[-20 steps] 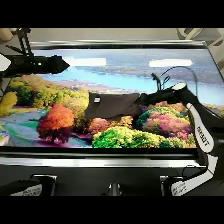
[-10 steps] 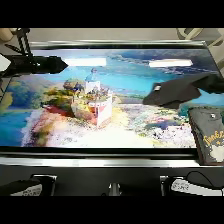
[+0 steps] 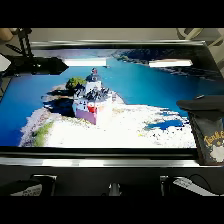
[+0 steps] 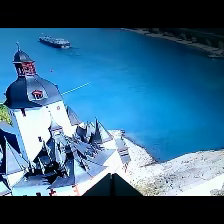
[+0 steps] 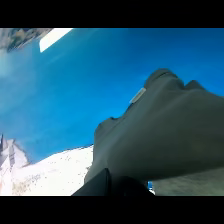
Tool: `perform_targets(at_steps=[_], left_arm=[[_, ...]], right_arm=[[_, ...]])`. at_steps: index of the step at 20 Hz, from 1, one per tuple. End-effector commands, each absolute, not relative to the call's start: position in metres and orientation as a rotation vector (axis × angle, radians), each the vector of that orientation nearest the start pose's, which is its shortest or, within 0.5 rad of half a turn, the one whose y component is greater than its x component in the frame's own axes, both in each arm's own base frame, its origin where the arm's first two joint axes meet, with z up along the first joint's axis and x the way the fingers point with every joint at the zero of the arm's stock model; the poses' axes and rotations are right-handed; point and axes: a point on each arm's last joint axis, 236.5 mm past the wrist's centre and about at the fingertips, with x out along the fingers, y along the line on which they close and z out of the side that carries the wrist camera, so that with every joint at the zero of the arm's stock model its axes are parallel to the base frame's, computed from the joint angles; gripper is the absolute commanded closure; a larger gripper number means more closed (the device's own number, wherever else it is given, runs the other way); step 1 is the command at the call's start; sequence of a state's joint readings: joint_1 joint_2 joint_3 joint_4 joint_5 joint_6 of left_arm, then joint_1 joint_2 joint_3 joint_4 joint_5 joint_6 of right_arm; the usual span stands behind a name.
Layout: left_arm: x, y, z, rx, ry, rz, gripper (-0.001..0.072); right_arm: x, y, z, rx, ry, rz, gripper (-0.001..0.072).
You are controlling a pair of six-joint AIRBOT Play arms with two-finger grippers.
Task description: Fold the shirts.
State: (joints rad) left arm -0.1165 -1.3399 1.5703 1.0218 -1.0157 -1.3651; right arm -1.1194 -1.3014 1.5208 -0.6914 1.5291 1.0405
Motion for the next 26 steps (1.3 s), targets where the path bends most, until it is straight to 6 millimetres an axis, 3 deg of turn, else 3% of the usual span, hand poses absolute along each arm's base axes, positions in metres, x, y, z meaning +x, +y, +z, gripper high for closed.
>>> perform_targets(at_steps=[1, 5, 7, 9, 11, 15, 16, 17, 19, 21, 22, 24, 25, 26], left_arm=[[0.468, -0.161, 0.194, -0.217, 0.744, -0.517, 0.0682], [0.468, -0.161, 0.194, -0.217, 0.744, -0.517, 0.0682], [0.468, -0.161, 0.194, -0.217, 0.744, -0.517, 0.0683], [0.468, -0.160, 0.194, -0.217, 0.744, -0.517, 0.0683], [0.468, -0.161, 0.194, -0.218, 0.743, -0.517, 0.0683], [0.466, -0.167, 0.194, -0.213, 0.746, -0.530, 0.0683], [0.465, -0.168, 0.194, -0.211, 0.746, -0.533, 0.0682], [0.465, -0.171, 0.195, -0.211, 0.747, -0.538, 0.0682], [0.464, -0.173, 0.196, -0.220, 0.746, -0.546, 0.0682], [0.464, -0.176, 0.204, -0.235, 0.730, -0.557, 0.0682], [0.465, -0.177, 0.212, -0.236, 0.712, -0.562, 0.0682], [0.467, -0.177, 0.238, -0.226, 0.654, -0.569, 0.0683], [0.470, -0.175, 0.254, -0.213, 0.612, -0.564, 0.0684], [0.476, -0.168, 0.270, -0.191, 0.564, -0.532, 0.0685]], right_arm=[[0.285, -0.279, 0.190, 0.675, 0.676, -0.211, 0.0689], [0.247, -0.306, 0.167, 0.622, 0.809, -0.438, 0.0688], [0.209, -0.310, 0.148, 0.587, 0.960, -0.540, 0.0688], [0.172, -0.300, 0.124, 0.601, 1.084, -0.637, 0.0688], [0.152, -0.282, 0.088, 0.628, 1.137, -0.680, 0.0688], [0.142, -0.234, -0.003, 0.779, 1.208, -0.630, 0.0686], [0.140, -0.230, -0.013, 0.790, 1.218, -0.626, 0.0685], [0.138, -0.232, -0.016, 0.764, 1.225, -0.625, 0.0619], [0.142, -0.251, -0.006, 0.657, 1.194, -0.630, 0.0021], [0.144, -0.282, 0.027, 0.496, 1.159, -0.651, 0.0016], [0.147, -0.308, 0.057, 0.404, 1.102, -0.716, 0.0016], [0.167, -0.362, 0.143, 0.203, 0.870, -0.841, 0.0027], [0.189, -0.380, 0.203, 0.079, 0.702, -0.871, 0.0055], [0.215, -0.384, 0.255, -0.059, 0.571, -0.857, 0.0064]])
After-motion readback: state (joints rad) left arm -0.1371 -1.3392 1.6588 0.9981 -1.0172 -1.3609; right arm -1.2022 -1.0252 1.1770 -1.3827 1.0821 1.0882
